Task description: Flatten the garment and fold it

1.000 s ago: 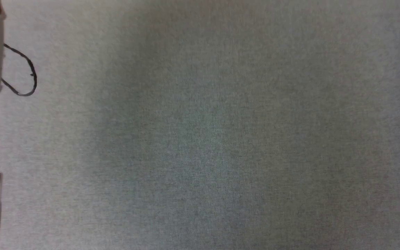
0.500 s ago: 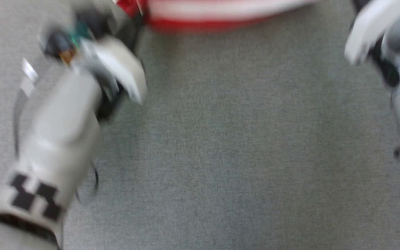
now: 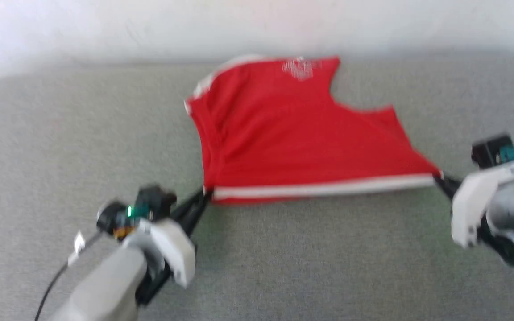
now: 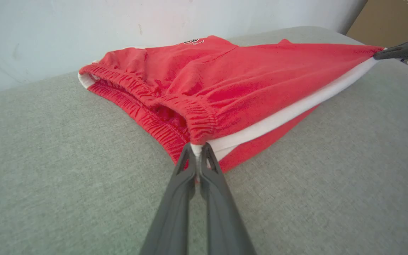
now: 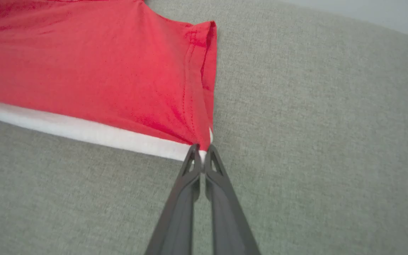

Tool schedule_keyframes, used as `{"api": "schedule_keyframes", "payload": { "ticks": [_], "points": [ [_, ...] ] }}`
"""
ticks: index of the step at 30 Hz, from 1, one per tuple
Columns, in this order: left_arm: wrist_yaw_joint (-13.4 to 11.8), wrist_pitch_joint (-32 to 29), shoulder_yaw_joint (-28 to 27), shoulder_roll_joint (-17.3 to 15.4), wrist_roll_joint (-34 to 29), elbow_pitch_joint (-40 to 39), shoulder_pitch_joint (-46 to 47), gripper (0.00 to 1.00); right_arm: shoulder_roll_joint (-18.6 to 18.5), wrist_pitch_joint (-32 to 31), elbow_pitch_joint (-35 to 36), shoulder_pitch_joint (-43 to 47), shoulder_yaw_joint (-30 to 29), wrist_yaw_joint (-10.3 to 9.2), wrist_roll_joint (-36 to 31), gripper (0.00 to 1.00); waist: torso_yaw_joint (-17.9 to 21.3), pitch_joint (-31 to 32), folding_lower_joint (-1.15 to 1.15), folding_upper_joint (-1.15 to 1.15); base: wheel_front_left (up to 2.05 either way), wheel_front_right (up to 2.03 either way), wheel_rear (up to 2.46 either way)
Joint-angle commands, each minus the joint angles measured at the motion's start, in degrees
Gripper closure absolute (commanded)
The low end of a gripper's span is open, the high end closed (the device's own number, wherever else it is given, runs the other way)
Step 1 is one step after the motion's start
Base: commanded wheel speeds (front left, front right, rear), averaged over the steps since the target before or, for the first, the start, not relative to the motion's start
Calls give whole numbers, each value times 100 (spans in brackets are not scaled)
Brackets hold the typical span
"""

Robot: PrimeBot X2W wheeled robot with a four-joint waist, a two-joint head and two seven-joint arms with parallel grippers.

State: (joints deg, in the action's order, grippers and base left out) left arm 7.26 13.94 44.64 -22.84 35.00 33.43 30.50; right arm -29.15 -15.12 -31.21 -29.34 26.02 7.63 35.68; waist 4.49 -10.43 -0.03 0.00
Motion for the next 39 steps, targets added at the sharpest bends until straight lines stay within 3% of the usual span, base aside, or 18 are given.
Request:
{"api": "schedule_keyframes", "payload": {
  "ticks": [1, 7, 16, 26, 32, 39],
  "points": [
    [-60, 28, -2, -101, 28, -30, -116, 100, -98, -36, 43, 109, -16, -14, 45, 100, -107, 569, 3, 0, 0, 0, 0],
    [-457, -11, -43, -495, 157, -885, -983, 100, -665, -427, 1047, 1029, -135, -14, 233, 100, -155, 906, 3, 0, 0, 0, 0],
    [-1070, -348, 33, -975, 369, -2374, -2232, 100, -865, -1343, 2120, 2463, -933, -14, 273, 100, -315, 1320, 3, 0, 0, 0, 0],
    [-1188, -1030, 624, -1280, 469, -3536, -3171, 100, -714, -2700, 3461, 4178, -2318, -14, 128, 100, -573, 1358, 3, 0, 0, 0, 0],
    [-1148, -989, 643, -1157, 373, -3627, -2959, 100, -365, -2801, 4042, 3975, -2816, -14, 107, 100, -807, 1170, 3, 0, 0, 0, 0],
    [-1045, -921, 424, -968, 231, -3688, -2192, 100, -287, -2991, 4069, 2747, -2851, -14, 73, 100, -1137, 617, 3, 0, 0, 0, 0]
  ]
}}
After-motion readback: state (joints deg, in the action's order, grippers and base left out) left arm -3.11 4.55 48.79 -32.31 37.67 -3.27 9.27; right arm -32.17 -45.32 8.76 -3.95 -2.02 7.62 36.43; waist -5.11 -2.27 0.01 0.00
